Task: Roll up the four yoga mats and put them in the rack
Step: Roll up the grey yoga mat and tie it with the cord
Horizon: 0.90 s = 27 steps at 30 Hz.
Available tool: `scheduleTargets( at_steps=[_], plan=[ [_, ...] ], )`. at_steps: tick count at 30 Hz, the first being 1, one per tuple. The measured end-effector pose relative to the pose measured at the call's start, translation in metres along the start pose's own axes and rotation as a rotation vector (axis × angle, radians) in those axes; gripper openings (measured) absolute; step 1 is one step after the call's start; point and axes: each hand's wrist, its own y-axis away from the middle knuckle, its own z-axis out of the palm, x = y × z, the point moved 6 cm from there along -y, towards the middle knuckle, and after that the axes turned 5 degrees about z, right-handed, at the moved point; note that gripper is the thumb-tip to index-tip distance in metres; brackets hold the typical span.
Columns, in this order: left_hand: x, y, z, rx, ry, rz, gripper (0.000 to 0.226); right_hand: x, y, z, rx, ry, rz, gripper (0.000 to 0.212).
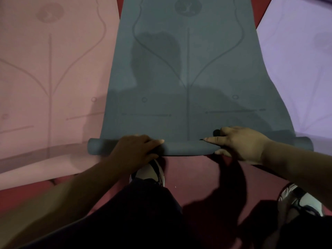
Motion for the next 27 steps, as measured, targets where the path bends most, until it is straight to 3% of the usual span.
scheduleTargets(
  at_steps=[3, 8, 13, 16, 22, 27],
  plan=[
    [-0.003, -0.002, 0.003, -0.027, -0.06, -0.034, 0.059, 0.001, -0.003, -0.003, -0.007, -0.007, 0.013, 0.065],
    [-0.005, -0.007, 0.005, -0.021, -0.041, -0.117, 0.054, -0.012, 0.013, -0.015, 0.219, 0.108, 0.0, 0.055],
    [-0.017, -0.011, 0.0, -0.091, 0.112, -0.219, 0.064, -0.025, 0.029, -0.008, 0.303, 0.295, 0.15, 0.078],
    [-0.019, -0.013, -0.003, -0.089, 0.181, -0.206, 0.077, -0.027, 0.029, -0.006, 0.339, 0.259, 0.206, 0.06],
    [-0.015, -0.011, -0.004, 0.033, 0.115, -0.122, 0.061, -0.008, 0.012, -0.012, 0.225, 0.174, 0.134, 0.057],
    [-0.017, -0.011, 0.007, -0.013, 0.039, -0.089, 0.058, 0.001, 0.002, -0.013, 0.147, 0.132, 0.087, 0.058]
  ],
)
